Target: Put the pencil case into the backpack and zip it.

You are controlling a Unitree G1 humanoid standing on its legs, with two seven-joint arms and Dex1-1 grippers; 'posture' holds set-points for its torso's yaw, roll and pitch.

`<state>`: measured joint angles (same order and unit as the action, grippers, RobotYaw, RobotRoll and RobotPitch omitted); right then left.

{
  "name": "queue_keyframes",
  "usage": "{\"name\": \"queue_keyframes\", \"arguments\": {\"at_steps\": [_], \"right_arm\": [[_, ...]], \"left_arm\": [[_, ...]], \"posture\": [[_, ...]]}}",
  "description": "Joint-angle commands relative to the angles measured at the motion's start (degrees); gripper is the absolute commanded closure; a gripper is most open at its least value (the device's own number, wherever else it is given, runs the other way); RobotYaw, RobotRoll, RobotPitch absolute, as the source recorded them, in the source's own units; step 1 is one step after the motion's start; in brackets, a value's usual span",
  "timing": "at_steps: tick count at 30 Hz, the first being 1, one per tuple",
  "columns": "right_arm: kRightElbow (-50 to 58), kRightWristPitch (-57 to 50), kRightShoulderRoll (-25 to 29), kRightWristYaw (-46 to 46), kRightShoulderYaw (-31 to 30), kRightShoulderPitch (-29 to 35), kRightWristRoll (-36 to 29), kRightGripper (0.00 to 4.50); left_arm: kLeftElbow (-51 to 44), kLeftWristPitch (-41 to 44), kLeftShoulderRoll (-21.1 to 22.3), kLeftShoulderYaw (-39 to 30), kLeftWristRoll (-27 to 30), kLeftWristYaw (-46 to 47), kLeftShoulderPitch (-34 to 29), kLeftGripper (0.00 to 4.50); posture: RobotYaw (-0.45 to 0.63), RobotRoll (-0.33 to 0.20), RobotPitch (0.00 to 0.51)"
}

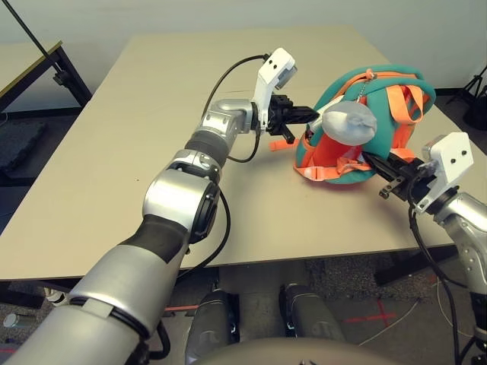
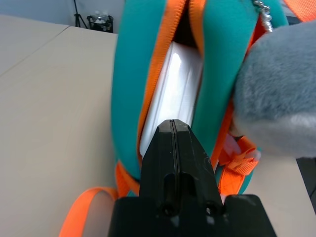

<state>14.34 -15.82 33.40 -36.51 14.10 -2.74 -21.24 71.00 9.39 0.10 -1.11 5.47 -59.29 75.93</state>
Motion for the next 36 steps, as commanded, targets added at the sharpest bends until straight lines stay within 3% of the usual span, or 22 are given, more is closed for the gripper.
{"name": "queue_keyframes", "arguments": {"at_steps": [1, 13, 24, 32, 36], "right_arm": [[1.6, -0.2, 0.4, -0.3, -0.6, 0.2, 0.0, 4.31], [1.5, -0.2, 0.4, -0.1, -1.0, -0.9, 0.1, 4.31], [-0.4, 0.0, 0.4, -1.2, -2.5, -4.0, 0.3, 4.31], [-2.0, 0.6, 0.7, -2.5, -4.1, -6.0, 0.9, 4.31], [-2.0, 0.6, 1.0, -3.2, -4.7, -7.0, 1.5, 4.31]], "left_arm": [[2.3, -0.2, -2.2, 0.5, -1.5, 1.4, 0.9, 4.50], [3.0, -0.8, -3.5, 0.4, -2.4, 2.6, 1.0, 4.50], [-1.8, 1.1, 5.6, -1.2, 0.2, -6.5, 1.7, 4.50], [-13.7, 8.1, 10.3, -2.7, 5.1, -13.1, 1.6, 4.50], [-24.1, 13.5, 10.9, -2.0, 8.3, -15.0, 0.0, 3.51]], "posture": [[-0.38, 0.000, 0.039], [-0.37, 0.000, 0.036], [-0.33, 0.000, 0.034], [-0.30, 0.000, 0.029], [-0.30, 0.000, 0.024]]}}
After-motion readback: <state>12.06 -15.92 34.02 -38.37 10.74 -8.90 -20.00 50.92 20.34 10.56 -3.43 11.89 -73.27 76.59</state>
